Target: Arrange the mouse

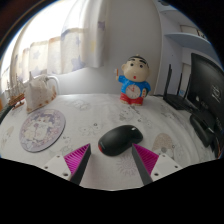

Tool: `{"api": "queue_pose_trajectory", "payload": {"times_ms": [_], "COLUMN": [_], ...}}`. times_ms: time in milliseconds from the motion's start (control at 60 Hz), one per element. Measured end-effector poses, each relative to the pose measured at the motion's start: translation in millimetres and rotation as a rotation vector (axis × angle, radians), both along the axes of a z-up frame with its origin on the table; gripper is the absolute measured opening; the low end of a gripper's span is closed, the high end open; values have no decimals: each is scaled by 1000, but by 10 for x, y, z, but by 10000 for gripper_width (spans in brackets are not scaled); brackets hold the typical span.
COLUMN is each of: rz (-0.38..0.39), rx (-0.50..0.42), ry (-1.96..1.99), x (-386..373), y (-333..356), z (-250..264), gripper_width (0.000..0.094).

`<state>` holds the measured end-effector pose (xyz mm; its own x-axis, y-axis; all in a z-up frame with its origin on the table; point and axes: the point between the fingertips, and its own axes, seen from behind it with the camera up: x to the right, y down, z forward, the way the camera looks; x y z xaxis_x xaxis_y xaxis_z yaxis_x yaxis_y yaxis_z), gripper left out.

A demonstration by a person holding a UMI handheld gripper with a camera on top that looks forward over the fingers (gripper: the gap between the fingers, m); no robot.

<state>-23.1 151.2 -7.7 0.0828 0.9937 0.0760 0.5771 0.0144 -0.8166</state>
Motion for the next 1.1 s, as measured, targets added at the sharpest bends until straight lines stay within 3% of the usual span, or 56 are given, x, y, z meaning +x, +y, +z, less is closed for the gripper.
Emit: {"api": "queue_pose_trajectory", "payload": {"times_ms": [183,517,617,717,867,983,1100], "rz": [-34,19,8,-7,-17,-17,39], "rx": [-13,-15,-17,1,22,16,-31], "ry": [-1,-15,-12,-11,-19,36,79], "x": [-482,-1031,-1079,-1101,-1105,-1115,-1107], "y": [61,-28,3,65,91,-74,-629], "z": [-16,-49,-50,-49,70,643,1203], "gripper_width": [859,846,748,516,450,441,440]}}
